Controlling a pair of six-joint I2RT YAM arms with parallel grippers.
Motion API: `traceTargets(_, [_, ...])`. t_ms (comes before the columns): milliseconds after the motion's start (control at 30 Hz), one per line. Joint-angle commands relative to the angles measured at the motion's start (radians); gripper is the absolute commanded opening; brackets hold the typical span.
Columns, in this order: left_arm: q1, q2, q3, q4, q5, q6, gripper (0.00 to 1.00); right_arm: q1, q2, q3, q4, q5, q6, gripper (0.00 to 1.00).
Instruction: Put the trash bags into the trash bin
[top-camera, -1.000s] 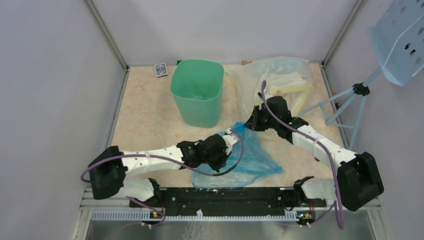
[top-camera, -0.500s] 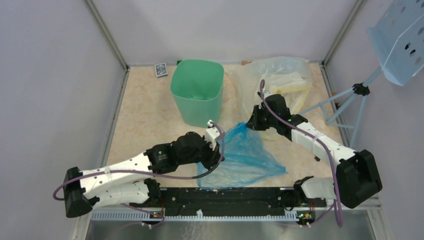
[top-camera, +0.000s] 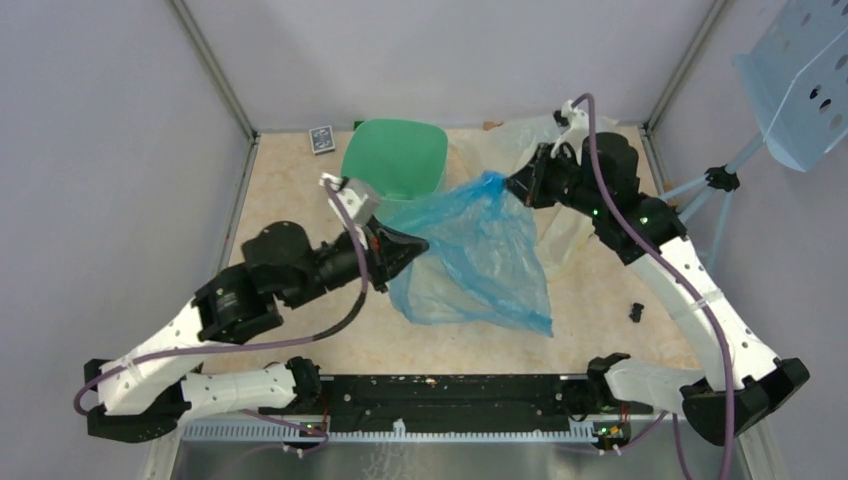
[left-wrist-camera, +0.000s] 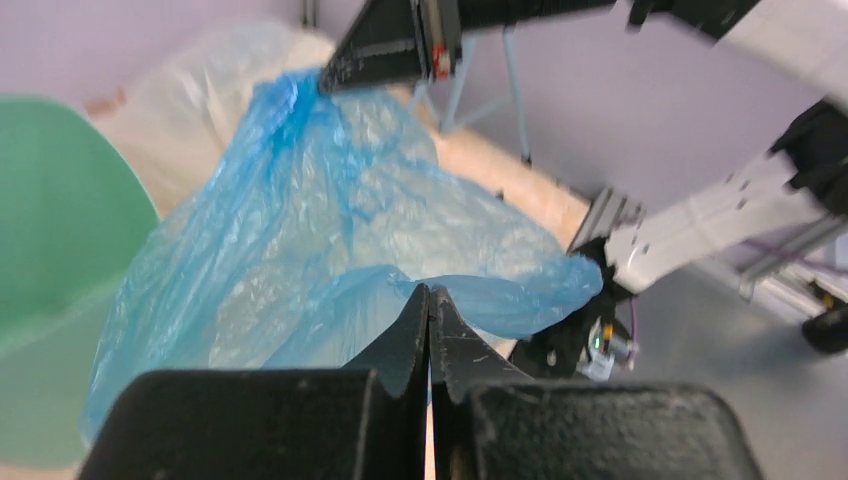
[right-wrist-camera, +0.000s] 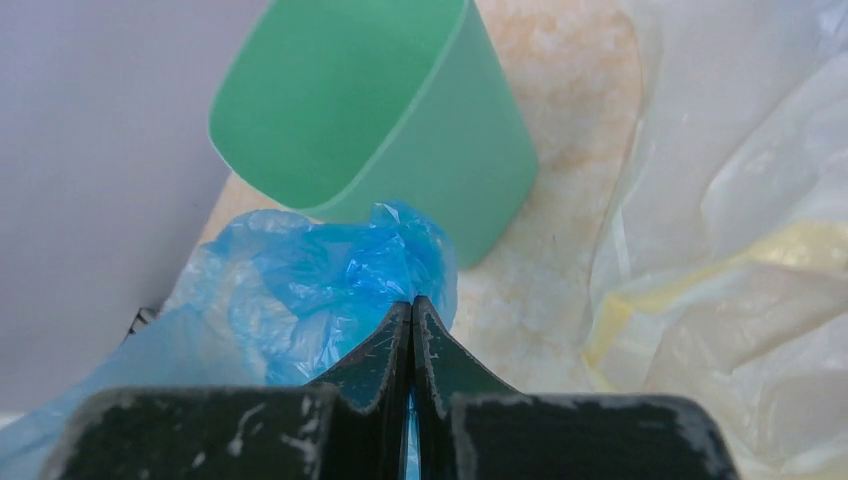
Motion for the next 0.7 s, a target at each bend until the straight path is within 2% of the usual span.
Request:
traceTargets(0, [-0.002, 0.024, 0.215, -0.062, -0.049, 0.098, 0.00, -0.011, 0.079, 0.179, -0.086, 0.009, -0.046, 0.00])
traceTargets(233, [-0.002, 0.103, 0.498, -0.127, -0.162, 0.198, 0.00, -0.009, 0.283, 0.502, -0.045, -0.174, 0.041, 0.00])
traceTargets(267, [-0.002, 0.113, 0.523, -0.135, -0.203, 0.208, 0.00, -0.007, 0.315, 0.543, -0.048, -0.185, 0.049, 0.00])
traceTargets(333, [-0.002, 0.131, 0.565, -0.151, -0.385, 0.201, 0.00, 0.001, 0.390, 0.632, -0.052, -0.198, 0.060, 0.00])
traceTargets(400, [-0.002, 0.142, 0.592, -0.134, -0.530, 0.232, 0.00, 0.022, 0.469, 0.720, -0.057, -0.197, 0.068, 0.00])
traceTargets(467, [-0.002, 0.147, 0.599, -0.081, -0.615, 0.308, 0.00, 0.050, 0.555, 0.817, -0.070, -0.175, 0.073, 0.00])
traceTargets(667, [-0.002, 0.183, 0.546, 0.115, -0.769, 0.490, 0.00, 0.114, 0.805, 1.071, -0.155, -0.019, 0.046, 0.00])
